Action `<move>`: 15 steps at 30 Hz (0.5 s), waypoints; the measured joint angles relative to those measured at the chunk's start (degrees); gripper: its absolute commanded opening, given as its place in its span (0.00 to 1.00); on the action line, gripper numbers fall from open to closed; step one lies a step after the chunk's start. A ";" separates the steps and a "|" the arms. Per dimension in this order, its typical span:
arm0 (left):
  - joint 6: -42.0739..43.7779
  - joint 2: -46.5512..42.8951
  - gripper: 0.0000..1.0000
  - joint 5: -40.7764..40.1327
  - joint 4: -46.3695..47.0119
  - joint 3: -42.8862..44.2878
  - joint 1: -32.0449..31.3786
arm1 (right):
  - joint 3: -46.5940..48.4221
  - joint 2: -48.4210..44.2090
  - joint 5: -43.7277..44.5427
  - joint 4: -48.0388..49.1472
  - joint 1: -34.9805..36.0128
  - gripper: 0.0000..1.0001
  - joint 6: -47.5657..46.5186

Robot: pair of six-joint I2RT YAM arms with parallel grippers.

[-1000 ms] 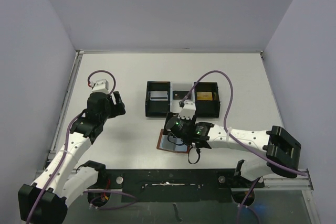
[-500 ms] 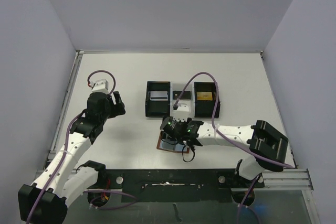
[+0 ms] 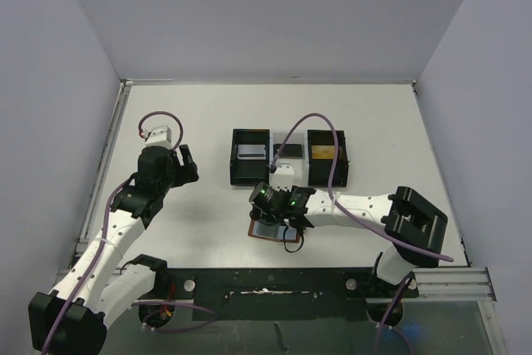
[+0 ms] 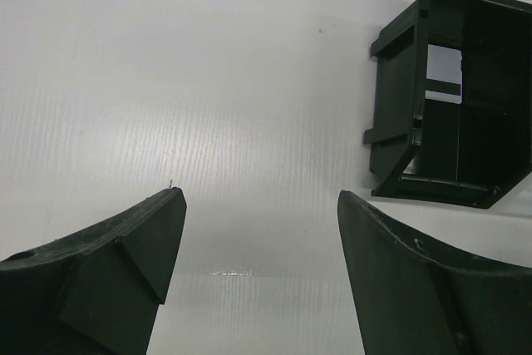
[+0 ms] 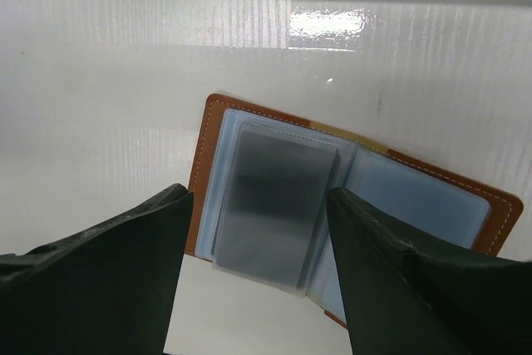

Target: Take the credit cards out of the card holder

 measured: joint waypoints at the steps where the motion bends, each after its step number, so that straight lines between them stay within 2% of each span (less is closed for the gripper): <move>1: 0.00 0.00 0.74 0.02 0.00 0.00 0.00 | 0.17 0.59 -0.37 0.11 -0.13 0.66 -0.22; 15: 0.00 -0.02 0.74 0.04 0.00 0.00 0.00 | 1.90 3.65 -3.87 0.22 -1.64 0.65 -1.36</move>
